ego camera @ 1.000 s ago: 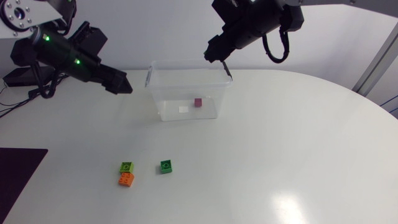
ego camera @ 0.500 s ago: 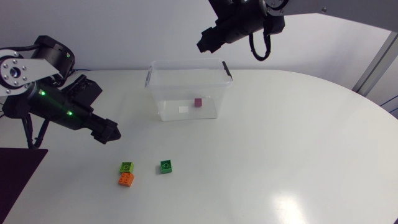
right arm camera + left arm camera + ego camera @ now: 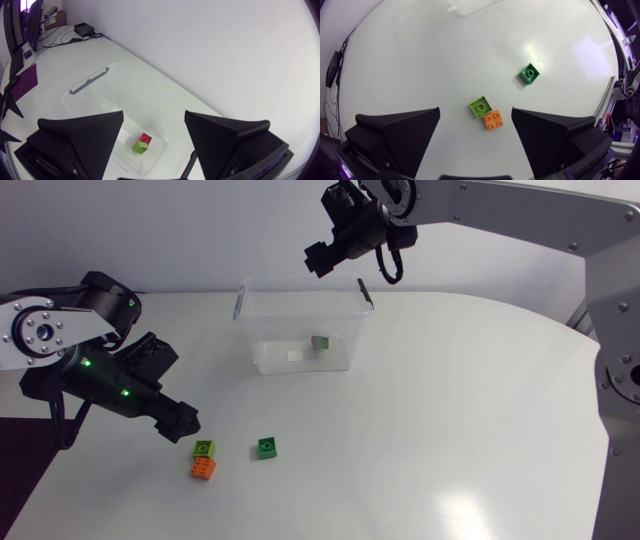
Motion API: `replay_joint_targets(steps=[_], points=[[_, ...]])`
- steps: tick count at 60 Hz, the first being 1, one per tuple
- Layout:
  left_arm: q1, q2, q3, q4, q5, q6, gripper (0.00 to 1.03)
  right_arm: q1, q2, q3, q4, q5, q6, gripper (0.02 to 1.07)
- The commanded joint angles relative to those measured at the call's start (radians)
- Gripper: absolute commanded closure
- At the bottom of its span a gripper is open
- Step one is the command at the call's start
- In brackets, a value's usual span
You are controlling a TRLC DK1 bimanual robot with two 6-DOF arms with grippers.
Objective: Place the duplo bricks in the container
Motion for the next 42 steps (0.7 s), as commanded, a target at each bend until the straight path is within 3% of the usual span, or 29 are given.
replay_joint_targets(steps=[1,20,42], points=[[-0.007,0.037,-0.026,0.001,-0.009,-0.04,0.04,-0.001,-0.056,0.019,-0.034,0.007,0.029,0.07],[-0.021,0.174,-0.02,-0.01,-0.009,-0.107,0.04,0.011,-0.268,-0.223,-0.097,0.007,0.084,0.07],[0.017,0.333,0.069,-0.002,-0.011,-0.296,0.06,0.088,-0.436,-0.567,-0.007,0.222,0.216,0.07]])
